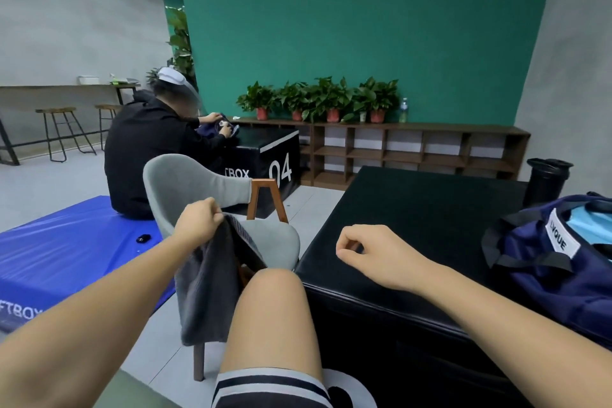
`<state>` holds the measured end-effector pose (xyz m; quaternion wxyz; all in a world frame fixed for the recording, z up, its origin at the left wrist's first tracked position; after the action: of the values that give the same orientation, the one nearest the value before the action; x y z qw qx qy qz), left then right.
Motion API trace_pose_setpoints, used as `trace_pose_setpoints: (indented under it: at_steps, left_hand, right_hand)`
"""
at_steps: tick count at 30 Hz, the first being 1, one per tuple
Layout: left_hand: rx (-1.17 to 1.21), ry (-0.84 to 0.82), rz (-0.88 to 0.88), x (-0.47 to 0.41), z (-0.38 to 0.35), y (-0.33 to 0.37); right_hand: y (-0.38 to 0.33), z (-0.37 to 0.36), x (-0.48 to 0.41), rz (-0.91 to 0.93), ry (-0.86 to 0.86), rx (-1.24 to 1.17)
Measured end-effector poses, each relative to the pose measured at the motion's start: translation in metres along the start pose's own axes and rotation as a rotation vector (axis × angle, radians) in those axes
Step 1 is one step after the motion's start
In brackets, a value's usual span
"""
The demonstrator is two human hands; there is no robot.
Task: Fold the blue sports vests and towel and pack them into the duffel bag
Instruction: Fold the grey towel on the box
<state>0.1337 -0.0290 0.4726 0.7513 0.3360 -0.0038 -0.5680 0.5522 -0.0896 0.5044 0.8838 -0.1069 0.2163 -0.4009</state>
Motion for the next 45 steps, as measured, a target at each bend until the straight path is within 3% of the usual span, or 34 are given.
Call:
trace_pose_setpoints:
  at_steps: [9, 18, 21, 24, 30, 36, 41, 45]
  left_hand:
    - [0.229, 0.091, -0.229, 0.013, 0.094, 0.152]
    - [0.382, 0.109, -0.431, 0.048, 0.13, 0.28]
    - [0.454, 0.092, -0.439, 0.052, 0.135, 0.304]
    - [0.522, 0.067, -0.432, 0.055, 0.14, 0.321]
    - [0.738, -0.048, -0.434, 0.07, 0.134, 0.359]
    - [0.655, -0.048, -0.497, 0.091, 0.123, 0.397]
    - [0.623, -0.103, -0.543, 0.101, 0.114, 0.414]
    - [0.677, -0.145, -0.478, 0.097, 0.11, 0.41]
  right_hand:
    - [-0.015, 0.038, -0.007, -0.01, 0.095, -0.022]
    - [-0.023, 0.07, 0.003, -0.14, 0.206, 0.043]
    - [-0.017, 0.078, 0.008, -0.173, 0.183, 0.027]
    - [-0.022, 0.089, 0.019, -0.195, 0.191, -0.141]
    - [-0.051, 0.112, 0.038, -0.234, 0.367, -0.136]
    - [-0.061, 0.137, 0.043, -0.234, 0.415, -0.372]
    - [-0.039, 0.154, 0.043, -0.267, 0.425, -0.271]
    - [-0.02, 0.19, 0.053, -0.318, 0.535, -0.279]
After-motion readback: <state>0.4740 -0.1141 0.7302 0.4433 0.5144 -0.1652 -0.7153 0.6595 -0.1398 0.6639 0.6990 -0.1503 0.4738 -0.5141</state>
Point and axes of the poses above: each hand's wrist, its own x-axis away from the middle knuckle, its own z-axis out of the back of the hand, y = z × x, the point moved 6 cm from there along -x, towards the middle knuckle, and after that the axes turned 6 degrees about x, right-handed, at the moved point
